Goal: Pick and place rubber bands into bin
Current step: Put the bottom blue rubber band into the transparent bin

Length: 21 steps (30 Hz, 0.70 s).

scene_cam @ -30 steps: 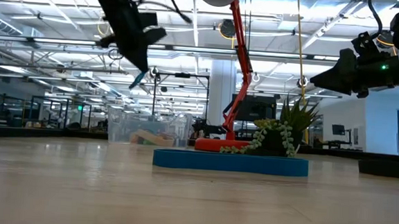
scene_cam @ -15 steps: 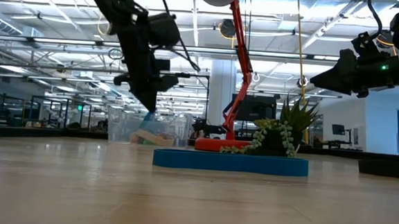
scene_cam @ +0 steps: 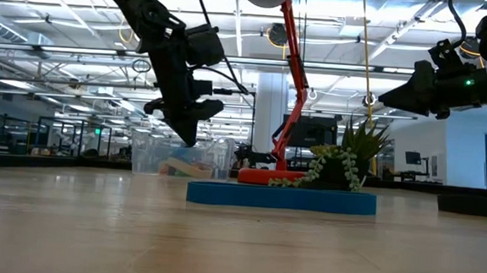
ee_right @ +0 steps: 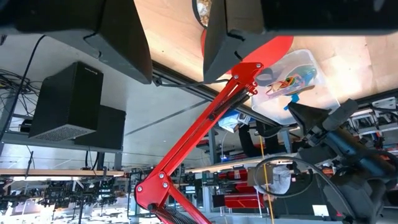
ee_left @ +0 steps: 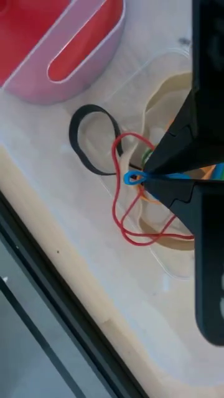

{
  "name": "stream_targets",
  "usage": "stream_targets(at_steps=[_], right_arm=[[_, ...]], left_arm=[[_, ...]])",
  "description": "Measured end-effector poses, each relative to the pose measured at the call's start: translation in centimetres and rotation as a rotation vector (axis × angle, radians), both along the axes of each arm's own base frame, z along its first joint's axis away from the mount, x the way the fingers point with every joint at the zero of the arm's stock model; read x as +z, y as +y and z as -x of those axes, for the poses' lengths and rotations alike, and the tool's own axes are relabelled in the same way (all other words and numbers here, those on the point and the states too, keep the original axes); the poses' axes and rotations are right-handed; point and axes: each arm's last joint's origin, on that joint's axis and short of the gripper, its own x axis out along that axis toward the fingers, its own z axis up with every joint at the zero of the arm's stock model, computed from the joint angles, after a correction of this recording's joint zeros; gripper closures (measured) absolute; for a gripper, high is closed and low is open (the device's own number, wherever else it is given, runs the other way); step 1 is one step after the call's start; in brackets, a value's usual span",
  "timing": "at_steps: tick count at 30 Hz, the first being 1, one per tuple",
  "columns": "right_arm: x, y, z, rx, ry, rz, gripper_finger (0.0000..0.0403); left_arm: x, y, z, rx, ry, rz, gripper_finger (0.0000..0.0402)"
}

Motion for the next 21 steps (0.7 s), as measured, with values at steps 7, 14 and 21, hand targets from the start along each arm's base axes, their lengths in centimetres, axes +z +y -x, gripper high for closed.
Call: stream_targets(at_steps=[7,14,21], right_arm=[[0.0,0.0,0.0,-0.001,0.0,0.0,0.0261],[-0.01,0.0,0.0,-0.001,0.001,0.0,0.0261],[-0.01,0.0,0.0,-0.001,0.001,0.0,0.0261]], left_arm=[[-0.02,0.0,0.04,0.019,-0.008,0.008,0.0371],[-0.11,-0.06,0.18,0.02,0.009,0.016,0.037],[-0.14,-0.18,0.19,-0.014,0.034,0.007,0.037]])
